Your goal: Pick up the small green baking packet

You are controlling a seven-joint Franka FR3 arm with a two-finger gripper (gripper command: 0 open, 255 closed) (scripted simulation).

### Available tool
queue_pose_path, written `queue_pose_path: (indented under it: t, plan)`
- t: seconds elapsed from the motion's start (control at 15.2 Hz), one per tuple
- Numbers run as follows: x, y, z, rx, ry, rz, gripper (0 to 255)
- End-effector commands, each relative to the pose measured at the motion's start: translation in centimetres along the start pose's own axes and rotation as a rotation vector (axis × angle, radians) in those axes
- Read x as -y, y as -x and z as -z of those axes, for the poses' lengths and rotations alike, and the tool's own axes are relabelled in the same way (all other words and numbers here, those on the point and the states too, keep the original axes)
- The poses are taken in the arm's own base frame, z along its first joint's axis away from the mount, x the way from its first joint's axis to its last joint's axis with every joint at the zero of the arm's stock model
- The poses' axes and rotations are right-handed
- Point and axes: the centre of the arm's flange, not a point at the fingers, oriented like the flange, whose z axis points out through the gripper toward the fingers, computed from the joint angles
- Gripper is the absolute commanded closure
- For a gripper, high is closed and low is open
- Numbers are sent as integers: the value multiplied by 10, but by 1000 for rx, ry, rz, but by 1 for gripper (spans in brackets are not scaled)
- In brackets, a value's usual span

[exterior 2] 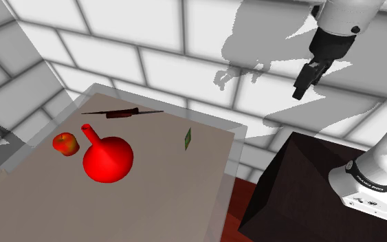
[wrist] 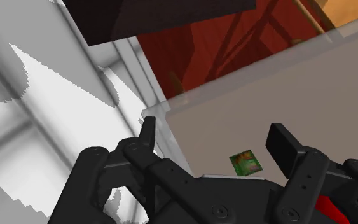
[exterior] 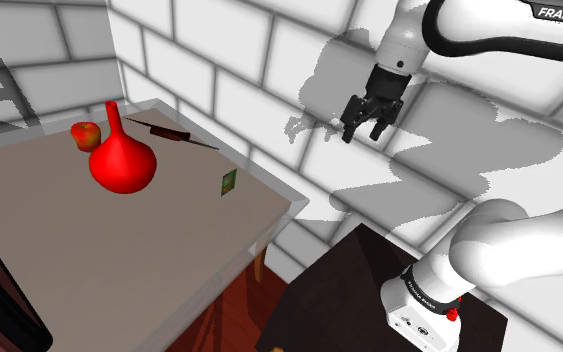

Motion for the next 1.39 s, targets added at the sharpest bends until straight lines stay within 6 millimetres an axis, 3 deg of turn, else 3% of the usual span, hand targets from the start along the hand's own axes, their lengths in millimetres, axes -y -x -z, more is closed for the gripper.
queue_pose_path:
  t: [0.0, 0.66, 1.32]
  plan:
    - [19, -14, -19, -1, 1, -67, 0]
    - [99, -87, -95, -1, 12, -375, 0]
    - [153, -182, -171, -1, 22, -683, 0]
